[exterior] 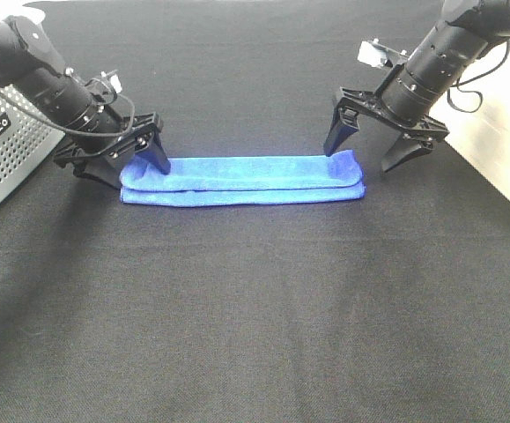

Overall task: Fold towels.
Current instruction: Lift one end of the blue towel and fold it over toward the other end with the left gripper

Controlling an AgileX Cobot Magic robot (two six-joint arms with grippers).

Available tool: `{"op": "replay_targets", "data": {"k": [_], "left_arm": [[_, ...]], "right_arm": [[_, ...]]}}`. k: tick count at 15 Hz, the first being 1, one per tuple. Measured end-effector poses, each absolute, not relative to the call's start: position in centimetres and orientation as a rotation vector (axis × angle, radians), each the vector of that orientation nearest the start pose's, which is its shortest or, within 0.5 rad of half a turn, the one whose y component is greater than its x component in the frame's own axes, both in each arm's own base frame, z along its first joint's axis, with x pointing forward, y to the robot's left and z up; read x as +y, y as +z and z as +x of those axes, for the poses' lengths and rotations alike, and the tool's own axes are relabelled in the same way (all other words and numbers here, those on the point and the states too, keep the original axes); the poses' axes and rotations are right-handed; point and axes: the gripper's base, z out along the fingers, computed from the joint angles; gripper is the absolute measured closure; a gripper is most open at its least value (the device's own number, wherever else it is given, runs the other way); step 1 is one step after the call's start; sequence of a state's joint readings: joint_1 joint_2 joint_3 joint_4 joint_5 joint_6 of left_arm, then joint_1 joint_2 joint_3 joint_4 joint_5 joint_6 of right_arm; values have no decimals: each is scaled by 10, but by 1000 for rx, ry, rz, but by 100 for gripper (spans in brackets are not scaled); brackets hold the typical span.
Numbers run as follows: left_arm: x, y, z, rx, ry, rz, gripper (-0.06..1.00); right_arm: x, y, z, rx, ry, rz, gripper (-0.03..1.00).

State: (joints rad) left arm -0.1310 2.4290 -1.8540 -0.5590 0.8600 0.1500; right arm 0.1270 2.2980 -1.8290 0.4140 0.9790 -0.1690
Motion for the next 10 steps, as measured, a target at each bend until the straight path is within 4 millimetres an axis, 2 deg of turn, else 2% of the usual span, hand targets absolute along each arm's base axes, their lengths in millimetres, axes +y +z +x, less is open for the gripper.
{"op": "replay_targets", "data": {"k": [2, 3, 4, 5, 6, 7, 10], "left_arm": [[-106, 98, 487, 2840, -669, -54, 18], [-107, 97, 488, 2835, -671, -57, 24], [-107, 95, 488, 2835, -671, -79, 34], [-107, 92, 489, 2837, -675, -104, 50], [-107, 89, 489, 2841, -684, -122, 72], [-108, 89, 489, 2842, -691, -133, 84], [-105, 96, 487, 2854, -666, -107, 84]], "right_arm": [[91, 152, 471, 2874, 526, -142, 7], [91, 152, 472, 2870, 525, -141, 7], [91, 152, 472, 2870, 522, -142, 7], [90, 152, 472, 2870, 520, -144, 7], [90, 152, 472, 2871, 518, -144, 7], [90, 152, 472, 2870, 515, -145, 7], [90, 152, 472, 2869, 515, -145, 7]]}}
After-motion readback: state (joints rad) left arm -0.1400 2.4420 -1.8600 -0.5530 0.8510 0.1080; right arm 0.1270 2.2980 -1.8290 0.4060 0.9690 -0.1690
